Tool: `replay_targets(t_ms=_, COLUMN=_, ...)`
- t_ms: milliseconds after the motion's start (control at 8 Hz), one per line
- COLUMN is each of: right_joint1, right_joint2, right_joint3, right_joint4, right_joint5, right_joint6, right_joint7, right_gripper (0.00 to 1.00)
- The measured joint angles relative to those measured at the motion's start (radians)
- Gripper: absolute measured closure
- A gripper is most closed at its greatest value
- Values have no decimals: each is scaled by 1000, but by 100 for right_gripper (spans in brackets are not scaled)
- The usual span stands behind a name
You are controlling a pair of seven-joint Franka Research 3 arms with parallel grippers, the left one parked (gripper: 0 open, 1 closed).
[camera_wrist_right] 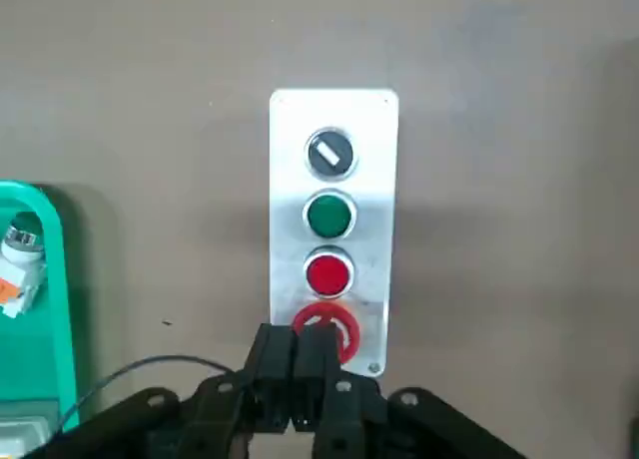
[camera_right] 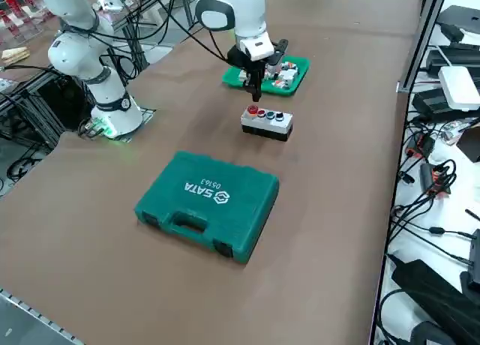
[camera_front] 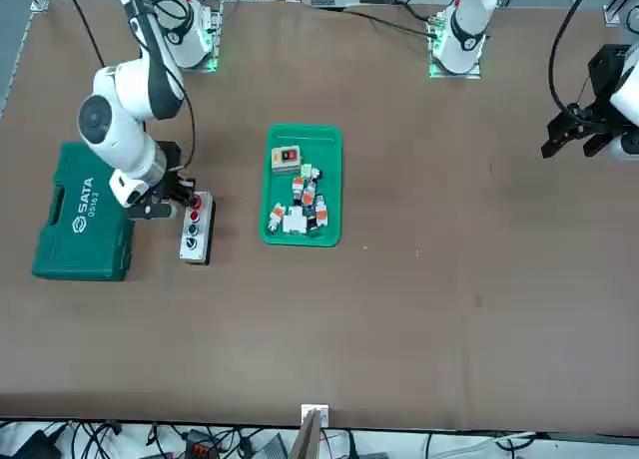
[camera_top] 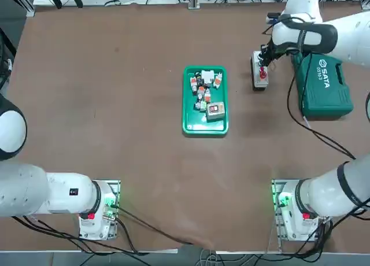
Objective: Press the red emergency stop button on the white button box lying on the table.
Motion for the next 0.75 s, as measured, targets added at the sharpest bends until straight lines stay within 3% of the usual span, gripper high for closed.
replay_targets(t_ms=750, right_joint1=10, right_joint2=-1, right_joint3=-6, right_joint4=-51, right_joint5=-29, right_joint6=30, right_joint7=68, right_gripper=98)
